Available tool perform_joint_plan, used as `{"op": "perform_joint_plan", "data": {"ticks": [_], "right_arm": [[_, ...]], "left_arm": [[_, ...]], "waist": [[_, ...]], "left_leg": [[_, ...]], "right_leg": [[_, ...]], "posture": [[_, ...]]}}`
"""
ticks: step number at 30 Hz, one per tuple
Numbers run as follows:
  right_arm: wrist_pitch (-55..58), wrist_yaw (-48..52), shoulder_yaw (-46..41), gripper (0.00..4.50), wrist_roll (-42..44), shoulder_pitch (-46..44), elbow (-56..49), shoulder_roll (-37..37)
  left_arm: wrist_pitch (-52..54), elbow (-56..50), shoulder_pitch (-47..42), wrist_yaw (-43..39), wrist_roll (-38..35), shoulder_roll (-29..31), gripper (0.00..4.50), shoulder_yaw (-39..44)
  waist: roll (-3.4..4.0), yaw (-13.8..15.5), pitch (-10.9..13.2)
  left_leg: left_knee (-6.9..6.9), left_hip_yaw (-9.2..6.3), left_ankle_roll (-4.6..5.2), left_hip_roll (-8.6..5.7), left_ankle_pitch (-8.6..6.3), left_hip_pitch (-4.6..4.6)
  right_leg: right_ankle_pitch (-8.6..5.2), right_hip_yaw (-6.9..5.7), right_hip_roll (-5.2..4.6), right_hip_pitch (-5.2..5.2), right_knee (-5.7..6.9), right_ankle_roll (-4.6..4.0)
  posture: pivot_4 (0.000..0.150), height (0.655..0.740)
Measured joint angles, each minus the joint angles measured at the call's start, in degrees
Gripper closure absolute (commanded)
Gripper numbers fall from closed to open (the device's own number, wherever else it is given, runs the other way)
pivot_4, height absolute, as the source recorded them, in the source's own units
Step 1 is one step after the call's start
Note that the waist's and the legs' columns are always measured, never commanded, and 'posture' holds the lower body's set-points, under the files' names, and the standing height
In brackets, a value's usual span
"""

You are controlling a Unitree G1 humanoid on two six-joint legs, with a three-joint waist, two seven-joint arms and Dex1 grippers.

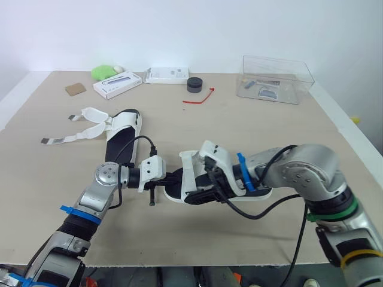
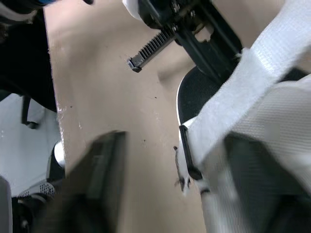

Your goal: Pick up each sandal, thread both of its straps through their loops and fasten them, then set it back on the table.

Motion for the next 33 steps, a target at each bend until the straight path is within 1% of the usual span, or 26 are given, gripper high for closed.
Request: {"op": "perform_joint_plan", "data": {"ticks": [2, 4, 6, 8, 9, 12, 13, 14, 15, 16, 17, 19, 24, 33], "right_arm": [[-2.06, 2.91, -3.46, 0.06, 0.3, -0.02, -1.31, -2.26], [-2.68, 5.36, -7.79, 0.06, 2.81, 0.29, -1.98, -3.75], [-2.18, 6.89, -13.1, 0.06, 7.64, 1.28, -2.43, -4.33], [-0.71, 7.09, -16.3, 0.06, 12.33, 2.83, -2.91, -4.56], [0.37, 7.11, -17.81, 0.06, 15.7, 6.65, -4.61, -5.58], [1.68, 7.03, -16.92, 0.06, 17.55, 12.82, -7.74, -6.71], [1.43, 6.12, -16.32, 0.06, 17.12, 15.44, -9.88, -7.18], [1.35, 5.69, -16.11, 0.06, 16.85, 16.09, -10.28, -6.96], [0.31, 2.43, -14.32, 0.06, 14.02, 18.2, -10.69, -5.51], [-0.24, 0.68, -13.52, 0.06, 12.27, 19.33, -10.45, -4.04], [-1.29, -3.29, -11.3, 0.06, 8.55, 21.1, -9.35, -0.98], [-1.9, -6.21, -9.55, 0.06, 6.07, 21.53, -8.34, 1.17], [-2.81, -8.06, -9.5, 0.06, 3.3, 21.5, -8.24, 2.84], [-2.66, -9.2, -9.1, 0.06, 1.5, 20.17, -6.18, 6.22]], "left_arm": [[-0.01, 0.0, 0.04, -0.06, 0.0, 0.14, 4.5, 0.06], [0.01, -0.01, 0.07, -0.11, 0.01, 0.21, 4.5, 0.14], [0.01, -0.01, 0.08, -0.15, 0.01, 0.31, 4.5, 0.16], [0.04, 0.01, 0.04, -0.17, 0.03, 0.35, 4.5, 0.14], [0.01, -0.02, 0.08, -0.27, 0.03, 0.36, 4.5, 0.07], [0.0, 0.05, 0.02, -0.54, 0.01, 0.63, 4.5, 0.3], [0.09, 0.14, -0.08, -0.58, 0.04, 0.65, 4.5, 0.27], [0.12, 0.22, -0.09, -0.59, 0.04, 0.7, 4.5, 0.29], [0.34, 0.46, -0.26, -0.66, 0.03, 0.72, 4.5, 0.32], [0.48, 0.53, -0.4, -0.67, 0.09, 0.72, 4.5, 0.3], [0.69, 0.61, -0.56, -0.62, 0.09, 0.73, 4.5, 0.31], [0.81, 0.67, -0.76, -0.66, 0.11, 0.75, 4.5, 0.33], [0.9, 0.74, -0.75, -0.57, 0.13, 0.91, 4.5, 0.38], [0.23, 1.86, -1.21, 0.53, 0.53, 0.84, 4.5, 0.58]], "waist": [[0.0, 0.02, 0.0], [0.0, 0.03, 0.0], [0.0, 0.04, 0.0], [-0.01, 0.04, -0.01], [-0.03, 0.06, -0.02], [0.02, 0.04, -0.02], [0.05, 0.04, -0.04], [0.05, 0.04, -0.05], [0.0, 0.02, -0.08], [-0.06, 0.02, -0.13], [-0.05, 0.02, -0.12], [0.09, 0.01, -0.03], [0.06, 0.01, -0.05], [0.06, 0.01, -0.05]], "left_leg": [[0.0, -0.01, 0.0, 0.01, 0.0, 0.02], [0.0, -0.03, 0.0, 0.01, 0.0, 0.02], [0.0, -0.09, 0.0, 0.04, 0.0, 0.03], [0.0, -0.13, 0.0, 0.06, 0.0, 0.04], [0.0, -0.23, 0.0, 0.06, 0.0, 0.03], [0.0, -0.31, 0.0, 0.05, 0.0, -0.01], [-0.01, -0.32, 0.0, 0.05, 0.0, 0.01], [0.0, -0.33, 0.0, 0.06, 0.0, 0.03], [0.03, -0.33, 0.01, 0.07, 0.03, 0.05], [0.05, -0.36, 0.01, 0.08, 0.03, 0.08], [0.1, -0.36, -0.06, 0.09, 0.08, 0.05], [0.12, -0.31, -0.15, 0.0, 0.17, 0.06], [0.13, -0.36, -0.14, 0.01, 0.18, 0.07], [0.14, -0.38, -0.05, 0.01, 0.24, 0.07]], "right_leg": [[0.0, 0.0, 0.0, 0.01, 0.0, 0.0], [0.0, 0.0, 0.0, 0.01, 0.0, 0.0], [0.0, -0.02, -0.01, 0.05, 0.0, -0.02], [0.0, -0.01, 0.0, 0.07, 0.0, -0.03], [-0.02, -0.02, -0.02, 0.1, 0.0, -0.08], [-0.06, -0.07, -0.02, 0.09, 0.01, -0.12], [-0.06, -0.07, -0.01, 0.1, 0.02, -0.12], [-0.07, -0.08, 0.0, 0.12, 0.02, -0.12], [-0.24, -0.09, 0.03, 0.13, 0.03, 0.19], [-0.25, -0.11, 0.05, 0.16, 0.05, 0.19], [-0.24, -0.11, 0.05, 0.12, 0.13, 0.18], [-0.24, -0.1, 0.13, 0.05, 0.31, 0.19], [-0.24, -0.11, 0.18, 0.08, 0.3, 0.18], [-0.19, -0.12, 0.19, 0.09, 0.31, 0.15]], "posture": [[0.15, 0.74], [0.15, 0.74], [0.15, 0.74], [0.15, 0.74], [0.15, 0.74], [0.15, 0.74], [0.15, 0.74], [0.15, 0.74], [0.15, 0.74], [0.15, 0.74], [0.15, 0.74], [0.15, 0.74], [0.15, 0.74], [0.15, 0.74]]}}
